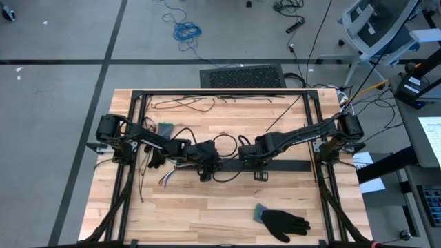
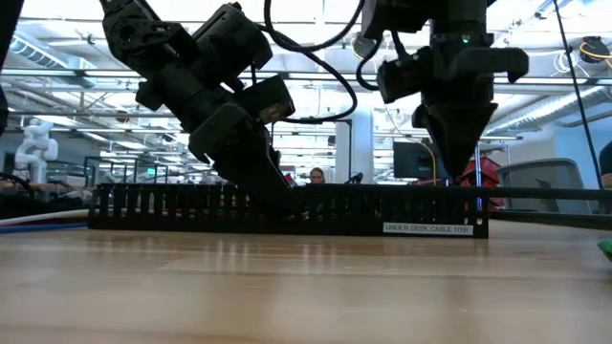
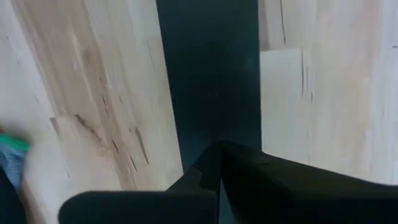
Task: Ziptie cables
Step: Close the cable duct with the cable duct cover
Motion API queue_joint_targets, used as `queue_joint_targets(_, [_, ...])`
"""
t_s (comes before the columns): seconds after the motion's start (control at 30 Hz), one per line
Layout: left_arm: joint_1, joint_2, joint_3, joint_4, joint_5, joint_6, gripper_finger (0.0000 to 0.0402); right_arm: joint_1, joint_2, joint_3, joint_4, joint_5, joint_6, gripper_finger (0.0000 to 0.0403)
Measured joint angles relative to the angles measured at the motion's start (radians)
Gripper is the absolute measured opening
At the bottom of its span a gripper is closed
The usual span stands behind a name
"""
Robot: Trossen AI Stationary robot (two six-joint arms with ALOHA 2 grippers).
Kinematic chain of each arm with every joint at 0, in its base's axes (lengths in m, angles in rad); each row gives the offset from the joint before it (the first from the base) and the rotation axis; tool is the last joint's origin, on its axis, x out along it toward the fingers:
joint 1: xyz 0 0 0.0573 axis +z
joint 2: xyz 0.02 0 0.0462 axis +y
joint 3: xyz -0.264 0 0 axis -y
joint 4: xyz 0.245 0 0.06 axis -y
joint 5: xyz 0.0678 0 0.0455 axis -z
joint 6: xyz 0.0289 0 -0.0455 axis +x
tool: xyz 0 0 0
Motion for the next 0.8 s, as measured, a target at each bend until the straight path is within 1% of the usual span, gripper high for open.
queue_joint_targets(0.17, [0.0,0.0,0.0,0.0,-0.001,0.0,0.0228,0.0,0.0,-0.012,0.024,0.0,-0.004,0.0])
queue_joint_targets(0.33, [0.0,0.0,0.0,0.0,-0.001,0.0,0.0228,0.0,0.003,-0.011,0.134,0.004,-0.008,0.0])
queue_joint_targets(0.63, [0.0,0.0,0.0,-0.005,-0.002,0.031,0.0228,-0.001,0.113,-0.005,0.267,0.008,-0.015,0.0])
queue_joint_targets(0.8, [0.0,-0.002,-0.003,-0.014,-0.002,0.032,0.0228,-0.014,0.124,-0.007,0.329,0.0,-0.015,0.0])
